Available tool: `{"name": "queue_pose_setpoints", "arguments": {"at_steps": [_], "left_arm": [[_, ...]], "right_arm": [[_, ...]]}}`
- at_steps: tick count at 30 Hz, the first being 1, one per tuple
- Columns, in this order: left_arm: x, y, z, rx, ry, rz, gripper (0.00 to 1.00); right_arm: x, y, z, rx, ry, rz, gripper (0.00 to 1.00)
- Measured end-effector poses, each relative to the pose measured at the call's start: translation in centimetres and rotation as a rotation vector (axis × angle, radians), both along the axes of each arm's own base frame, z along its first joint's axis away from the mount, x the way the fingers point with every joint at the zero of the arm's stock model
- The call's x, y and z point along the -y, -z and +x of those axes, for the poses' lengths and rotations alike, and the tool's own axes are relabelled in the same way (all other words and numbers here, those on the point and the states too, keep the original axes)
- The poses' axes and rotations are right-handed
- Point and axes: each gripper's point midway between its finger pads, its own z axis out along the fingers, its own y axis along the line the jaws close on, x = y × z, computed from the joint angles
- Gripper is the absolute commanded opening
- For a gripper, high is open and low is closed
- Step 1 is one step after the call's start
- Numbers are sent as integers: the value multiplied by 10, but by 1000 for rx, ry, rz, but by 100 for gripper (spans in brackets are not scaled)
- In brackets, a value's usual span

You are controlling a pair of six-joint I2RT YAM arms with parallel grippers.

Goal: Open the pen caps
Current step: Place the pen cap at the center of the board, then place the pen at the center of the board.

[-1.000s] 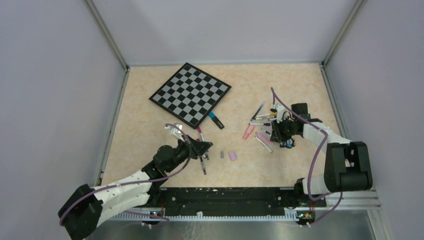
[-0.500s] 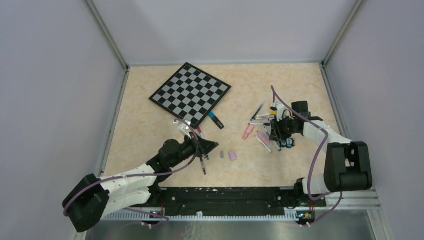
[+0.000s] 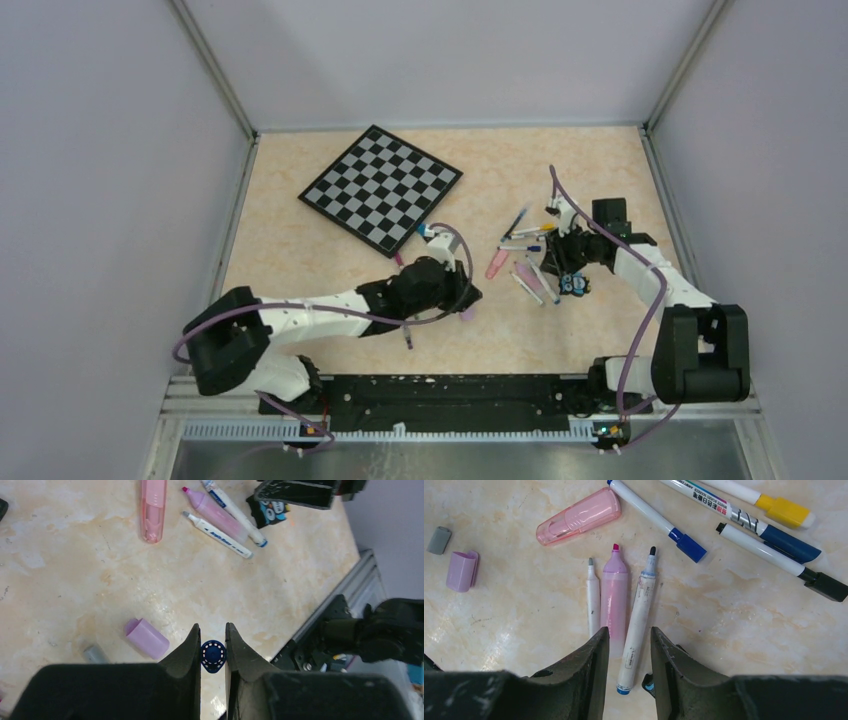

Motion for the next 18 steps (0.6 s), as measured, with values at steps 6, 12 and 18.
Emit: {"name": "queue_pose_setpoints", "arguments": {"at_steps": [6, 12, 18], "left_arm": [[21, 48, 12, -88, -59, 247, 2], [30, 79, 7, -128, -71, 414, 9], [35, 89, 6, -139, -75, 492, 16]], "right_arm": [[-1, -2, 0, 4, -8, 6, 35], [-1, -2, -1, 3, -11, 6, 34], [-1, -4, -1, 5, -11, 7, 34]]}}
